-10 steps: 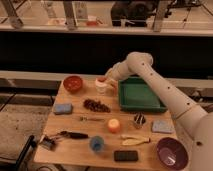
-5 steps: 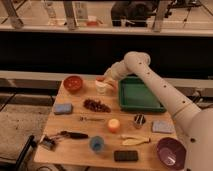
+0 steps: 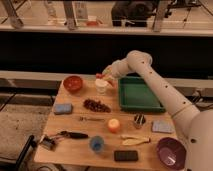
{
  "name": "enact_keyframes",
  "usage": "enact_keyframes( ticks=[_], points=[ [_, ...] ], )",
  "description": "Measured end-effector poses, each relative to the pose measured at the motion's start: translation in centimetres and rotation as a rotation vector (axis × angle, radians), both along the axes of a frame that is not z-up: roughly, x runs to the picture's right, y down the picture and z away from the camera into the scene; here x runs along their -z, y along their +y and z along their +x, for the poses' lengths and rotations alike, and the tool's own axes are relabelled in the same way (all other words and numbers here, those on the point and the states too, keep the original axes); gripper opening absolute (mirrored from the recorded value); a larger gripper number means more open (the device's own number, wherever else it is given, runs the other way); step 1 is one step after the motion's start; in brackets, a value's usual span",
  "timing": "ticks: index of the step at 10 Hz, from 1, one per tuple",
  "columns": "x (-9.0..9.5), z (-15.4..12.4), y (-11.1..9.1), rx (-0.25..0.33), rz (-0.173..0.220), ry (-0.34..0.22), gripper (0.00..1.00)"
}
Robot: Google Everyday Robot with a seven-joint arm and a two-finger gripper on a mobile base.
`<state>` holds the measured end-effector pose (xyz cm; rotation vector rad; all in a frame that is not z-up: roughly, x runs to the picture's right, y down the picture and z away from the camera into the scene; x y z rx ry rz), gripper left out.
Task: Place pepper in paper cup
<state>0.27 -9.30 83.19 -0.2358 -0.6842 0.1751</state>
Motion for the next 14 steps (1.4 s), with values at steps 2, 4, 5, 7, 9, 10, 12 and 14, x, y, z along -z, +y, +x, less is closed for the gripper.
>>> enact_keyframes(
  ticks=[2, 4, 5, 7, 9, 10, 12, 14],
  points=[
    [-0.3, -0.7, -1.1, -0.021, 0.023, -0.049, 0.00],
    [-0.6, -1.1, -1.9, -0.031, 0.045, -0.074, 0.00],
    [-0.9, -1.6, -2.3, -0.030, 0.060, -0.087, 0.00],
    [-1.5, -2.6, -2.5, -0.028, 0.074, -0.104, 0.00],
    [-2.2, -3.6, -2.7, -0.022, 0.082, -0.123, 0.00],
    [-2.4, -4.3, -2.7, -0.019, 0.083, -0.131, 0.00],
    [-2.8, -5.6, -2.5, -0.015, 0.078, -0.159, 0.00],
    [-3.1, -5.8, -2.2, -0.017, 0.072, -0.170, 0.00]
  ],
)
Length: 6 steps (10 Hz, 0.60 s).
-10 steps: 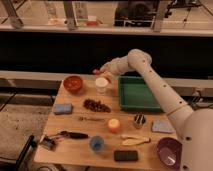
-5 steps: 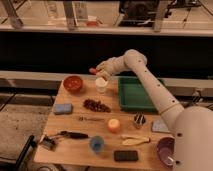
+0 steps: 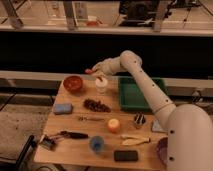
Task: Place pepper in paper cup
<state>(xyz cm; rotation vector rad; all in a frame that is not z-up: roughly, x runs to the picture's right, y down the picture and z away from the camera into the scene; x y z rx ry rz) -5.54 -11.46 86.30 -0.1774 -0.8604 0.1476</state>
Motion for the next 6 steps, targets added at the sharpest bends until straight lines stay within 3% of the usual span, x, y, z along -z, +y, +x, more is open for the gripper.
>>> enact_keyframes(
  ticks=[6],
  points=[
    [-1.0, 0.7, 1.1, -0.019, -0.031, -0.010, 0.00]
  ],
)
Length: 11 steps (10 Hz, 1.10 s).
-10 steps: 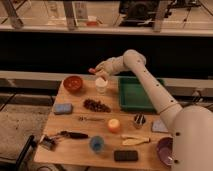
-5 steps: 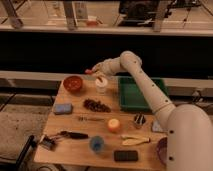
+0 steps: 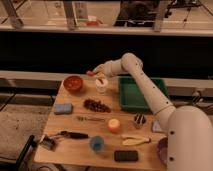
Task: Place pepper in paper cup
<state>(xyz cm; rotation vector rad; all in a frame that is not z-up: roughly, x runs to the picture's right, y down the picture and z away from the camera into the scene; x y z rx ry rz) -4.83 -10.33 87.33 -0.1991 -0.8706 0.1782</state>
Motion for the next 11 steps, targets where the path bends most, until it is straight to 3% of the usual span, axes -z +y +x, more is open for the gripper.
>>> enact_keyframes(
  ticks=[3, 10, 11],
  points=[
    [-0.8, 0.6, 0.5, -0.007, -0.020, -0.010, 0.05],
    [-2.4, 1.0, 0.2, 0.008, -0.038, -0.008, 0.72],
    [-2.4, 1.2, 0.2, 0.004, -0.038, -0.008, 0.76]
  ],
)
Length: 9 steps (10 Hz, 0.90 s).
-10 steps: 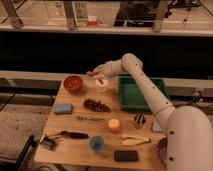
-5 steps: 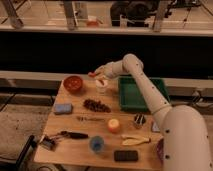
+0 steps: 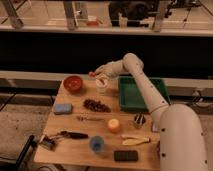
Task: Place pepper in paper cup
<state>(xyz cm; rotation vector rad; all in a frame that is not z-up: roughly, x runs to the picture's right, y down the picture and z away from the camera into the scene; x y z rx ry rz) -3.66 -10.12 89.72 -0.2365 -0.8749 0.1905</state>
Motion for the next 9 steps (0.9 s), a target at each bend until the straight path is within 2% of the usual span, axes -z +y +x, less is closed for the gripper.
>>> enact_keyframes(
  ticks=[6, 9],
  points=[
    [0.7, 0.3, -0.2, -0.016, 0.021, -0.011, 0.76],
    [2.3, 1.0, -1.4, -0.023, 0.069, 0.016, 0.76]
  ],
)
